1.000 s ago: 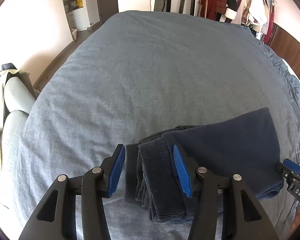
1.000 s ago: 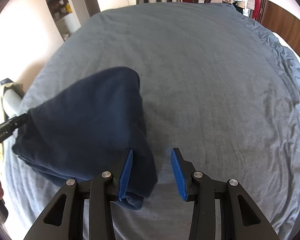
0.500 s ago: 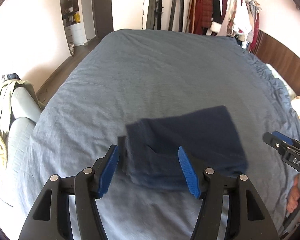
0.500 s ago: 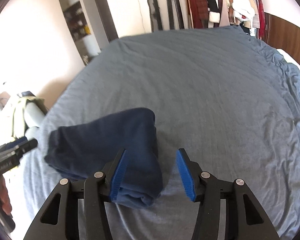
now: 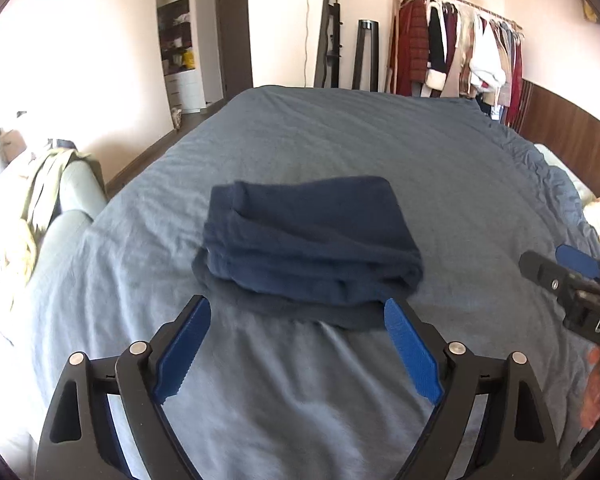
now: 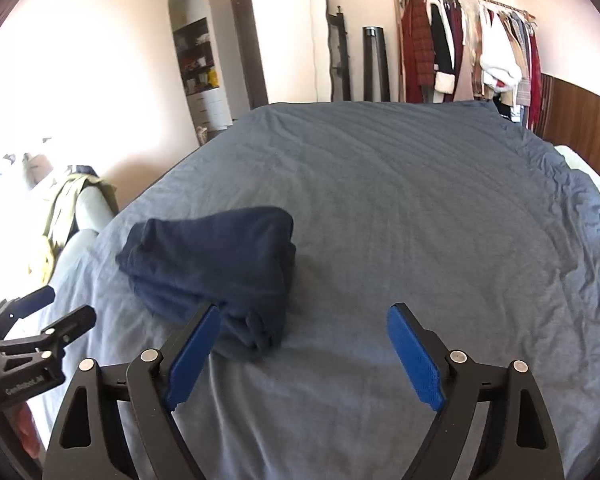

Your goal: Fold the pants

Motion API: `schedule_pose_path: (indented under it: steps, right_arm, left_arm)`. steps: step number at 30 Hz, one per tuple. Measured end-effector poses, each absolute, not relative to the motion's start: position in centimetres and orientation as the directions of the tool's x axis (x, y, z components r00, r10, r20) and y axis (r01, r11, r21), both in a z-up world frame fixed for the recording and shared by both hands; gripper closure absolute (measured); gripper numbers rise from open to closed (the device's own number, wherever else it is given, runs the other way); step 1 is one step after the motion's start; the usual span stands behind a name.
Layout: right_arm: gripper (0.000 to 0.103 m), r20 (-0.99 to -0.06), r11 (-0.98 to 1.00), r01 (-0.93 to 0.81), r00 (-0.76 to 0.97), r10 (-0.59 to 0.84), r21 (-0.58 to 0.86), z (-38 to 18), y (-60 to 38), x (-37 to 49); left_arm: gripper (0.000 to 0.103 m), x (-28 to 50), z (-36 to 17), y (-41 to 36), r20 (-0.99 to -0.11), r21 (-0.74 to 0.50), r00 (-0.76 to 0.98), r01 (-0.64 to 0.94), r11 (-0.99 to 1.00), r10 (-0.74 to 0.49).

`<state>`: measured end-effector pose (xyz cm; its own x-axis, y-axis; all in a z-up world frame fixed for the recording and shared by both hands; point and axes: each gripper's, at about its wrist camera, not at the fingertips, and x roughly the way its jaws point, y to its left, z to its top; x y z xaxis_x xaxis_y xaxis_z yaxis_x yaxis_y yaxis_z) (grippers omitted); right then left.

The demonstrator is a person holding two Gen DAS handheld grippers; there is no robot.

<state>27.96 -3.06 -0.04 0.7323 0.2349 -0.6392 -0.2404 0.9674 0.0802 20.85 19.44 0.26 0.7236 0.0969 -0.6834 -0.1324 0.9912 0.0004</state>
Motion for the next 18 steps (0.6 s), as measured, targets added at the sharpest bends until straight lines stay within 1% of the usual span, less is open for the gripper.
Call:
schedule_pose_path:
  steps: [2,7,13,18]
  right_arm:
    - [0.017,-0.636,0.965,-0.251,0.734,0.239,0.073,-0.6,-3.9,26.9]
    - [0.017,-0.589,0.962,-0.265,0.769,0.25,0.062,-2.3,-6.2,24.1]
    - [0.017,-0.537,0.96,-0.273,0.802,0.262,0.061,-4.5,-8.4,20.7]
    - [0.017,-0.503,0.964,-0.262,0.829,0.244,0.037,-5.6,-9.6,17.2]
  left_arm:
    - [0.012,19.8,-0.3,18.6,-0.664,-0.004,0.74,-0.145,0.989,0.106]
    - [0.009,16.8,-2.1,16.4,-0.618,0.009,0.775,-0.164,0.986,0.135]
    - [0.009,13.5,-4.0,13.7,-0.597,0.021,0.792,-0.147,0.989,0.131]
    - [0.008,10.0,-4.3,11.6,-0.575,0.047,0.808,-0.123,0.991,0.128]
